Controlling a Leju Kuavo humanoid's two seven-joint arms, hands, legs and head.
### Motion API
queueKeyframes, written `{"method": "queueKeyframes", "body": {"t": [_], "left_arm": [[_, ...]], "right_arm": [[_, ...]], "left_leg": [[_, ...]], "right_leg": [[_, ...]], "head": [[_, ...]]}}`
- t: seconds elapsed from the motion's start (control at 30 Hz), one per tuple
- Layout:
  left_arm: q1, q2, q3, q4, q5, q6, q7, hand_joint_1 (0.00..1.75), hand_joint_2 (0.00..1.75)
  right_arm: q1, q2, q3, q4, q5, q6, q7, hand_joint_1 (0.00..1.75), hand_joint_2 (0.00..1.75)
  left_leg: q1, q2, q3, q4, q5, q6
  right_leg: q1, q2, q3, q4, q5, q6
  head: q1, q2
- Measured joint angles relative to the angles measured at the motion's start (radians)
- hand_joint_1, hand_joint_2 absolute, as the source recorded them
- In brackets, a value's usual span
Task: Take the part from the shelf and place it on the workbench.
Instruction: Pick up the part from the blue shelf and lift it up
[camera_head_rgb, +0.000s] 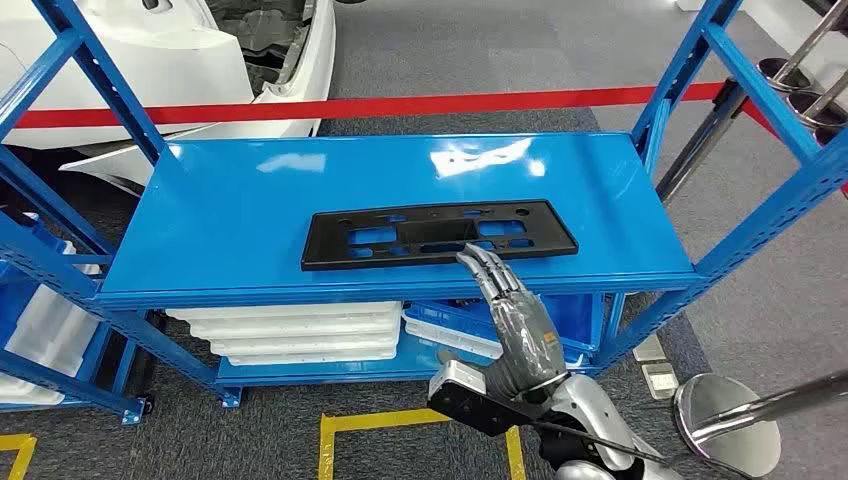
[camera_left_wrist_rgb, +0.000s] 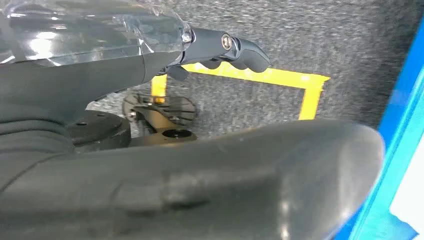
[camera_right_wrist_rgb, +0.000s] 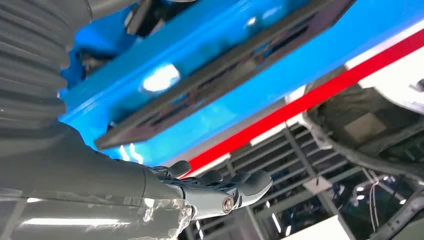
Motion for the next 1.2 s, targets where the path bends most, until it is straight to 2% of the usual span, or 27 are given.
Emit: {"method": "queueKeyframes", "body": {"t": [0.07, 0.1, 0.17, 0.23, 0.27, 0.3, 0.37, 0.4, 0.43, 0.47, 0.5, 0.57, 0.6, 0.63, 0.7, 0.77, 0.9, 1.07, 1.2], "left_arm": [[0.0, 0.0, 0.0, 0.0, 0.001, 0.0, 0.0, 0.0, 0.0], [-0.001, 0.0, -0.001, 0.0, 0.002, 0.0, 0.0, 0.0, 0.0], [-0.003, -0.001, -0.004, 0.0, 0.003, 0.0, 0.0, 0.0, 0.0], [-0.006, -0.001, -0.007, 0.0, 0.003, 0.0, 0.0, 0.0, 0.0], [-0.008, -0.001, -0.008, 0.0, 0.004, 0.0, 0.0, 0.0, 0.0], [-0.01, -0.001, -0.008, 0.0, 0.005, 0.001, -0.001, 0.0, 0.0], [-0.01, -0.001, -0.008, 0.0, 0.007, 0.004, 0.0, 0.0, 0.0], [-0.008, -0.001, -0.008, 0.0, 0.009, 0.005, 0.0, 0.0, 0.0], [-0.007, -0.001, -0.008, 0.0, 0.011, 0.009, 0.0, 0.0, 0.0], [-0.006, -0.001, -0.008, 0.0, 0.012, 0.014, 0.0, 0.0, 0.0], [-0.007, -0.001, -0.008, 0.0, 0.012, 0.021, 0.0, 0.0, 0.0], [-0.008, -0.001, -0.009, 0.0, 0.009, 0.038, 0.0, 0.0, 0.0], [-0.009, -0.001, -0.009, 0.0, 0.007, 0.046, 0.0, 0.0, 0.0], [-0.009, -0.001, -0.009, 0.0, 0.006, 0.053, 0.001, 0.0, 0.0], [-0.009, -0.002, -0.01, 0.0, 0.004, 0.064, 0.002, 0.0, 0.0], [-0.009, -0.003, -0.01, 0.0, 0.003, 0.07, 0.003, 0.0, 0.0], [-0.01, -0.003, -0.01, 0.0, 0.002, 0.073, 0.004, 0.0, 0.0], [-0.011, -0.003, -0.01, 0.0, 0.002, 0.073, 0.007, 0.0, 0.0], [-0.011, -0.003, -0.01, 0.0, 0.003, 0.077, 0.011, 0.0, 0.0]], "right_arm": [[0.001, -0.005, -0.003, -0.004, 0.009, 0.002, 0.008, 0.0, 1.75], [0.001, -0.009, -0.005, -0.007, 0.016, 0.004, 0.014, 0.0, 1.75], [0.003, -0.017, -0.008, -0.016, 0.024, 0.007, 0.023, 0.0, 1.75], [0.005, -0.023, -0.014, -0.026, 0.029, 0.011, 0.03, 0.0, 1.75], [0.004, -0.026, -0.017, -0.031, 0.032, 0.012, 0.032, 0.0, 1.75], [0.004, -0.028, -0.02, -0.035, 0.035, 0.014, 0.034, 0.0, 1.75], [0.003, -0.033, -0.023, -0.041, 0.038, 0.016, 0.039, 0.0, 1.75], [0.004, -0.034, -0.023, -0.042, 0.039, 0.018, 0.041, 0.0, 1.75], [0.004, -0.036, -0.023, -0.042, 0.04, 0.019, 0.044, 0.0, 1.75], [0.004, -0.037, -0.023, -0.043, 0.041, 0.021, 0.047, 0.0, 1.75], [0.004, -0.039, -0.023, -0.045, 0.043, 0.022, 0.05, 0.0, 1.75], [0.003, -0.043, -0.023, -0.049, 0.051, 0.025, 0.057, 0.0, 1.75], [0.003, -0.044, -0.023, -0.05, 0.055, 0.027, 0.061, 0.0, 1.75], [0.003, -0.047, -0.024, -0.052, 0.06, 0.03, 0.066, 0.0, 1.75], [0.004, -0.052, -0.026, -0.056, 0.071, 0.036, 0.075, 0.0, 1.75], [0.004, -0.059, -0.03, -0.061, 0.086, 0.045, 0.087, 0.0, 1.75], [0.003, -0.072, -0.034, -0.073, 0.123, 0.077, 0.118, 0.0, 1.75], [0.004, -0.09, -0.038, -0.094, 0.186, 0.121, 0.161, 0.0, 1.75], [0.004, -0.109, -0.046, -0.116, 0.265, 0.16, 0.199, 0.0, 1.75]], "left_leg": [[-0.001, -0.001, 0.005, 0.0, -0.01, -0.006], [-0.002, -0.001, 0.008, 0.001, -0.017, -0.012], [-0.003, 0.0, 0.008, -0.003, -0.024, -0.022], [-0.002, 0.001, 0.015, -0.005, -0.031, -0.032], [-0.003, 0.002, 0.012, 0.011, -0.042, -0.038], [-0.003, 0.002, -0.003, 0.05, -0.061, -0.044], [0.001, 0.002, -0.073, 0.177, -0.106, -0.054], [0.004, 0.002, -0.115, 0.24, -0.119, -0.057], [0.006, 0.002, -0.147, 0.277, -0.117, -0.059], [0.007, 0.002, -0.163, 0.277, -0.092, -0.06], [0.008, 0.002, -0.161, 0.239, -0.048, -0.06], [0.007, 0.002, -0.128, 0.117, 0.039, -0.055], [0.005, 0.001, -0.113, 0.069, 0.059, -0.05], [0.004, 0.001, -0.104, 0.043, 0.064, -0.045], [0.003, 0.001, -0.098, 0.029, 0.058, -0.039], [0.004, -0.001, -0.097, 0.027, 0.057, -0.039], [0.003, -0.001, -0.095, 0.027, 0.052, -0.031], [0.003, -0.001, -0.094, 0.028, 0.051, -0.029], [0.003, -0.001, -0.093, 0.027, 0.051, -0.028]], "right_leg": [[0.004, -0.001, 0.018, -0.049, 0.02, -0.003], [0.007, -0.001, 0.033, -0.092, 0.033, -0.006], [0.013, 0.0, 0.042, -0.119, 0.024, -0.011], [0.009, 0.002, 0.05, -0.131, 0.017, -0.016], [0.006, 0.001, 0.058, -0.136, 0.015, -0.02], [0.002, -0.001, 0.066, -0.142, 0.013, -0.024], [0.0, -0.004, 0.08, -0.145, 0.004, -0.032], [0.0, -0.004, 0.086, -0.145, -0.002, -0.034], [-0.001, -0.003, 0.093, -0.145, -0.008, -0.034], [-0.001, -0.003, 0.102, -0.145, -0.014, -0.032], [-0.002, -0.001, 0.113, -0.145, -0.021, -0.03], [-0.002, 0.0, 0.132, -0.145, -0.036, -0.024], [0.0, 0.001, 0.136, -0.144, -0.042, -0.02], [0.002, 0.002, 0.137, -0.143, -0.046, -0.015], [0.004, 0.003, 0.135, -0.142, -0.05, -0.017], [0.004, 0.002, 0.138, -0.147, -0.051, -0.023], [0.005, 0.001, 0.146, -0.161, -0.049, -0.017], [0.004, 0.0, 0.147, -0.166, -0.048, -0.009], [0.005, 0.0, 0.147, -0.166, -0.047, -0.007]], "head": [[0.0, 0.0], [0.0, 0.0], [-0.003, 0.0], [-0.004, 0.0], [-0.006, 0.0], [-0.008, 0.0], [-0.014, 0.0], [-0.015, 0.0], [-0.015, 0.0], [-0.016, 0.0], [-0.016, 0.0], [-0.017, 0.0], [-0.019, 0.0], [-0.019, 0.0], [-0.019, 0.0], [-0.018, 0.0], [-0.016, 0.0], [-0.015, 0.0], [-0.015, 0.0]]}}
